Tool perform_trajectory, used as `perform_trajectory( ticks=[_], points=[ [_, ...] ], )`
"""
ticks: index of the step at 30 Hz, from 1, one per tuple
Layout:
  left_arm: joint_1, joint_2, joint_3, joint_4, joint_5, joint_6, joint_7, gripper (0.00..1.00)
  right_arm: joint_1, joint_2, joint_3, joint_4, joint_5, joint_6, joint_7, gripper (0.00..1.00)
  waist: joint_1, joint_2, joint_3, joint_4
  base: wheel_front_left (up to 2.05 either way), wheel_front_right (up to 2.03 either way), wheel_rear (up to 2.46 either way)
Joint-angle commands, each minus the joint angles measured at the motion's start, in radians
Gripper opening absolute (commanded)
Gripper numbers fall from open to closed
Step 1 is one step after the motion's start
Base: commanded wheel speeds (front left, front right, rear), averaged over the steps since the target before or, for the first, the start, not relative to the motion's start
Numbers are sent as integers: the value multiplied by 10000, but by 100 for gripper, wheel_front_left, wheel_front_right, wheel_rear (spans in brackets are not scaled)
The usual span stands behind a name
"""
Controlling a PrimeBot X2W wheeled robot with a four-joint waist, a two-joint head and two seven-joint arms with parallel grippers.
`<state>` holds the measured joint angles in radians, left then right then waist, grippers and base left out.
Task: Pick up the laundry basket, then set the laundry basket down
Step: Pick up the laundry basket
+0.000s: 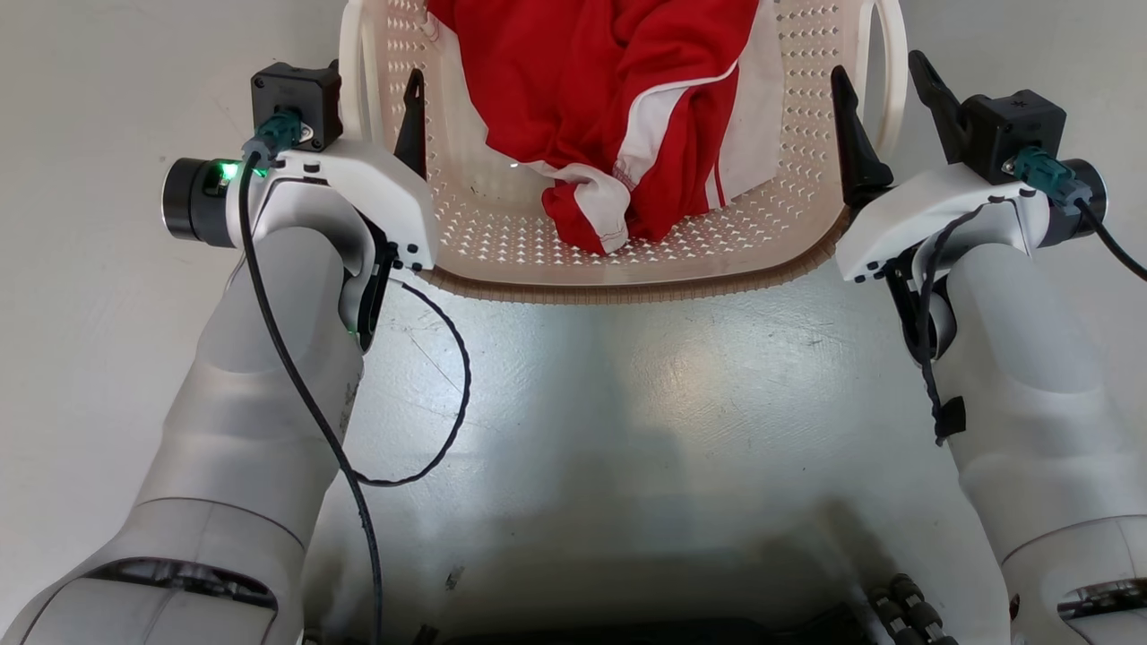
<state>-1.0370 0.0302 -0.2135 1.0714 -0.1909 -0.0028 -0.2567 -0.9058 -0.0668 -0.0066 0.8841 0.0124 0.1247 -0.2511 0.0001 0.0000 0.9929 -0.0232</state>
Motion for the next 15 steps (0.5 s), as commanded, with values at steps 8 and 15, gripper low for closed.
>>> perform_trajectory(
  ticks=[8,15],
  points=[
    [-15,277,-48,40,115,33,-51,0,291,166,264,185,20,60,-107,0,-1,0,-6,-52,0,0,0],
    [-134,270,-256,372,174,-20,-51,0,193,166,177,753,-249,60,-107,0,-1,0,-139,-38,0,0,0]
  ],
)
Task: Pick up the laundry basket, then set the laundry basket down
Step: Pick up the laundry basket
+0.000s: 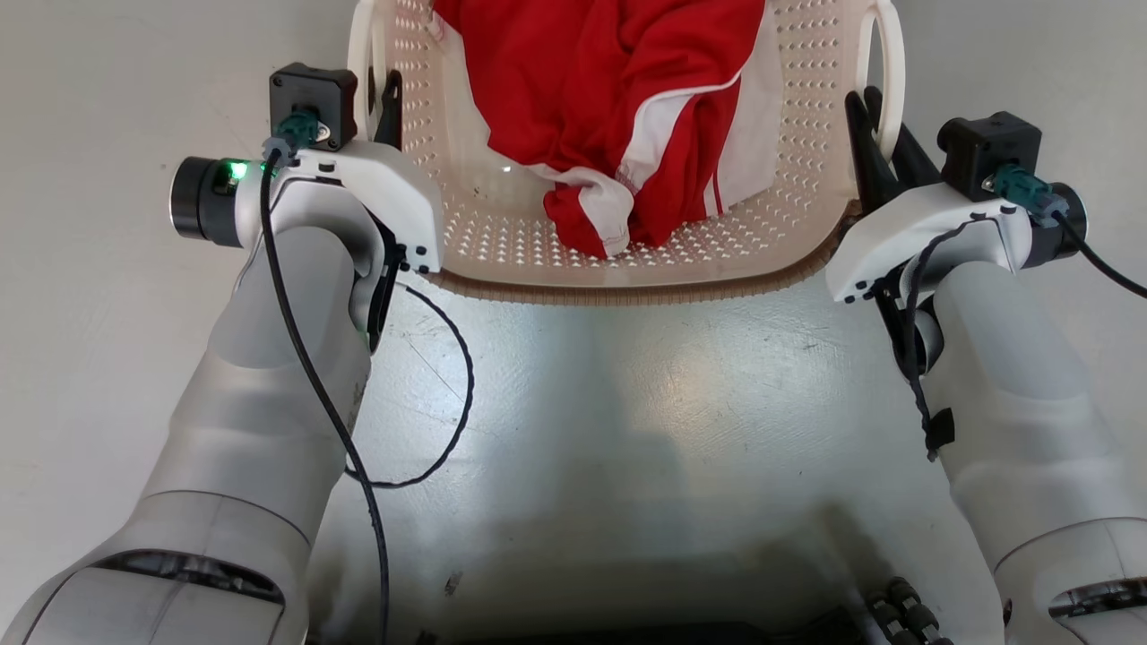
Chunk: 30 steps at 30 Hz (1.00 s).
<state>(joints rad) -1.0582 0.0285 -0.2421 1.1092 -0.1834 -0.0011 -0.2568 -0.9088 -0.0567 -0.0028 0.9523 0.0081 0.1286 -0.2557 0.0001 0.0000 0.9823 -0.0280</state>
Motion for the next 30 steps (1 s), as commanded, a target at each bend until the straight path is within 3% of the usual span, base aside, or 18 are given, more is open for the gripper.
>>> perform_trajectory(
  ticks=[1,16,30],
  points=[
    [87,282,-5,62,98,-36,-49,0,209,64,136,152,-227,21,-61,0,-1,0,-68,17,0,0,0],
    [593,236,-296,566,-67,83,-49,0,211,64,330,1034,-383,21,-61,0,-1,0,-1087,-29,0,0,0],
    [2371,219,-889,1523,-1027,-33,52,0,1253,64,1670,2981,683,21,272,0,-1,0,-3965,-300,0,0,0]
  ],
)
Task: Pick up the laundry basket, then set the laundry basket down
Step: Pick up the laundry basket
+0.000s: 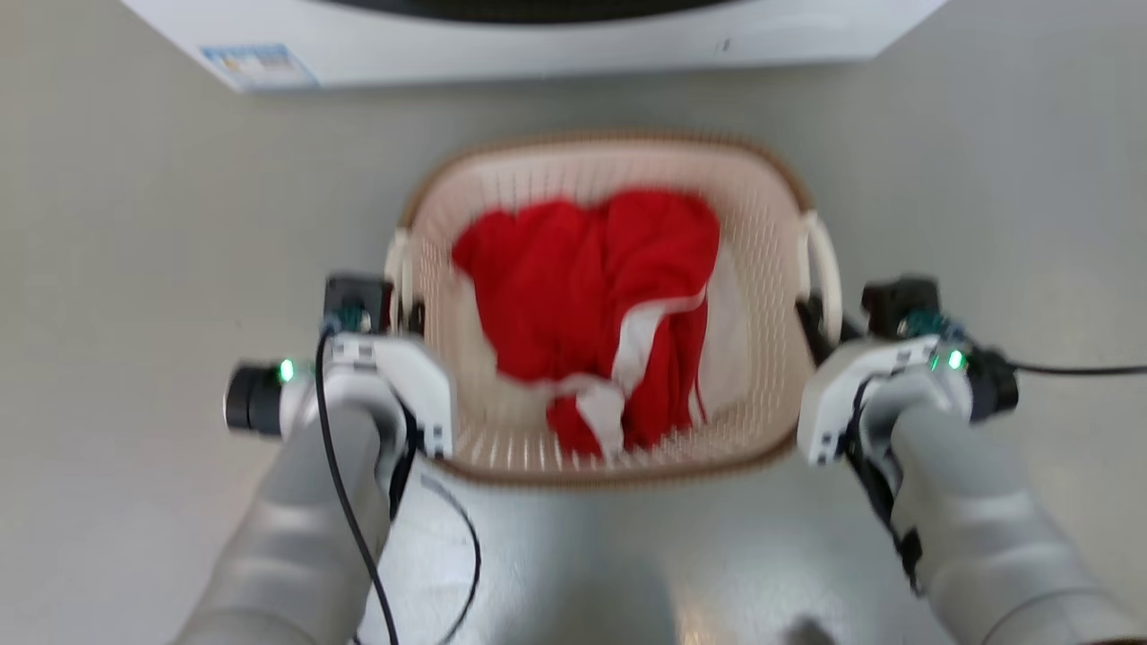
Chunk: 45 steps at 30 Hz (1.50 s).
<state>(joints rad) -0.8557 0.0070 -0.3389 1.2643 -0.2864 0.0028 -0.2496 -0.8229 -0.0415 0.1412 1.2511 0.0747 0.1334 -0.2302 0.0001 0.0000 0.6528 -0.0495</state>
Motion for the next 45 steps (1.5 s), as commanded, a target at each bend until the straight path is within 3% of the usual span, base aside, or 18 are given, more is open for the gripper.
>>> perform_trajectory(
  ticks=[1,14,30,45],
  points=[
    [513,434,9,-7,-79,-77,23,0,526,-87,364,28,138,-27,97,0,-1,0,-899,-91,0,0,0],
    [2563,433,-956,-6,-1254,-108,679,0,2229,-87,2305,-176,1913,-27,1313,0,-1,0,-3608,-176,0,0,0],
    [4669,433,-2454,-724,-2969,223,1284,0,3326,-87,3326,-188,2783,-27,2120,0,-1,0,-6311,-229,0,0,0],
    [4881,433,-3315,-683,-3823,444,1331,0,3776,-87,4135,-580,3474,-27,2496,0,-1,0,-6993,-397,0,0,0]
  ],
)
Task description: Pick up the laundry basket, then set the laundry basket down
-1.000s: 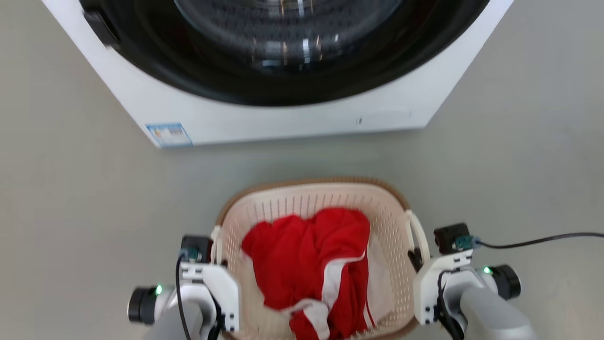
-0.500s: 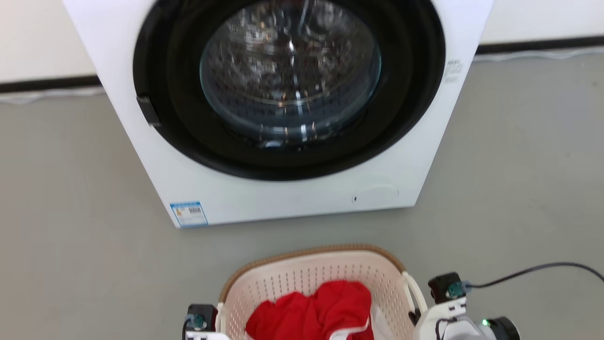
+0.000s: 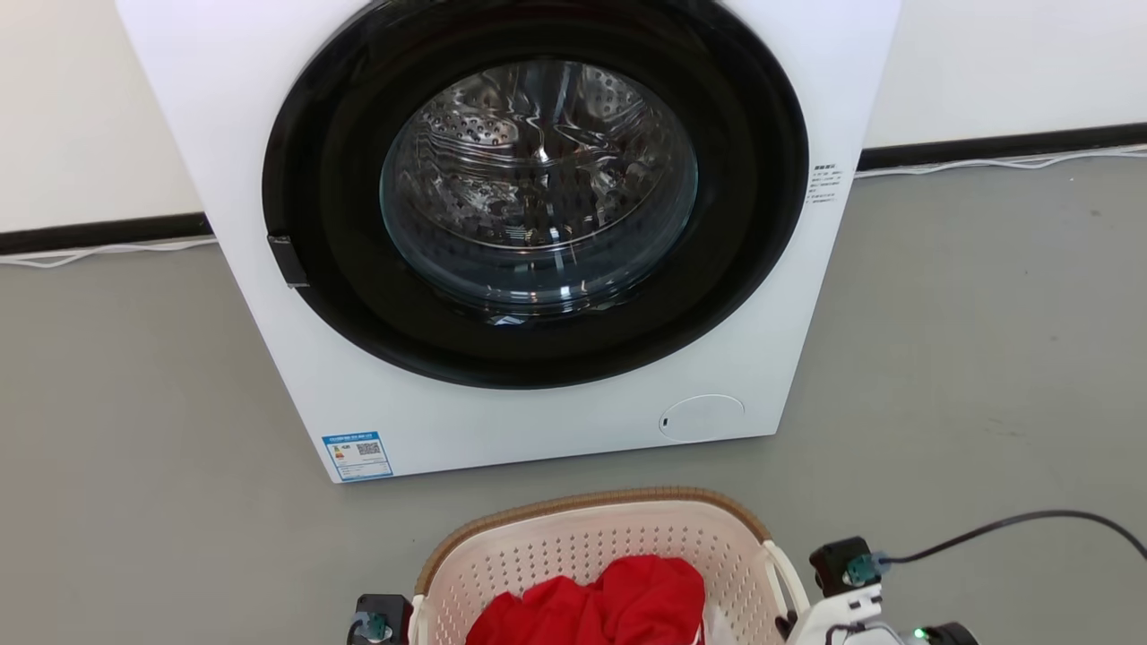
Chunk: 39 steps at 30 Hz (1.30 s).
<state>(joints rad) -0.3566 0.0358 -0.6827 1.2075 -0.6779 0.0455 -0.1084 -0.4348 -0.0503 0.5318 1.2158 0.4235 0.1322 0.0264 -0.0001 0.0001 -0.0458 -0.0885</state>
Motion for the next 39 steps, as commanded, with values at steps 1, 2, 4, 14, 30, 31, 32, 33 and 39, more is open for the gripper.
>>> perform_trajectory(
  ticks=[1,2,4,14,30,31,32,33,39],
  points=[
    [-128,145,93,-92,49,17,-96,0,-117,1,261,-222,7,-15,-81,0,1,-1,-29,-16,0,0,0],
    [-148,145,62,-70,7,17,-104,0,-128,1,290,-208,27,-15,-79,0,1,-1,-51,-22,0,0,0],
    [-189,145,-3,-41,-74,26,-123,0,-165,1,334,-177,64,-15,-82,0,1,-1,-81,-33,0,0,0],
    [-274,145,-377,-40,-473,75,-219,0,-231,1,534,-115,294,-15,-169,0,1,-1,-142,-46,0,0,0],
    [-306,145,-931,-49,-1035,162,-253,0,-361,1,720,120,490,-15,-237,0,1,-1,-169,8,0,0,0],
    [-302,145,-968,-54,-1076,164,-248,0,-372,1,725,138,499,-15,-235,0,1,-1,-173,5,0,0,0],
    [-300,145,-1005,-56,-1114,168,-245,0,-383,1,730,155,508,-15,-235,0,1,-1,-177,2,0,0,0],
    [-297,145,-1042,-55,-1150,174,-242,0,-391,1,736,170,517,-15,-238,0,1,-1,-182,-2,0,0,0],
    [-331,145,-1272,-36,-1389,212,-268,0,-411,1,821,195,615,-15,-243,0,1,-1,-175,-27,0,0,0]
  ],
)
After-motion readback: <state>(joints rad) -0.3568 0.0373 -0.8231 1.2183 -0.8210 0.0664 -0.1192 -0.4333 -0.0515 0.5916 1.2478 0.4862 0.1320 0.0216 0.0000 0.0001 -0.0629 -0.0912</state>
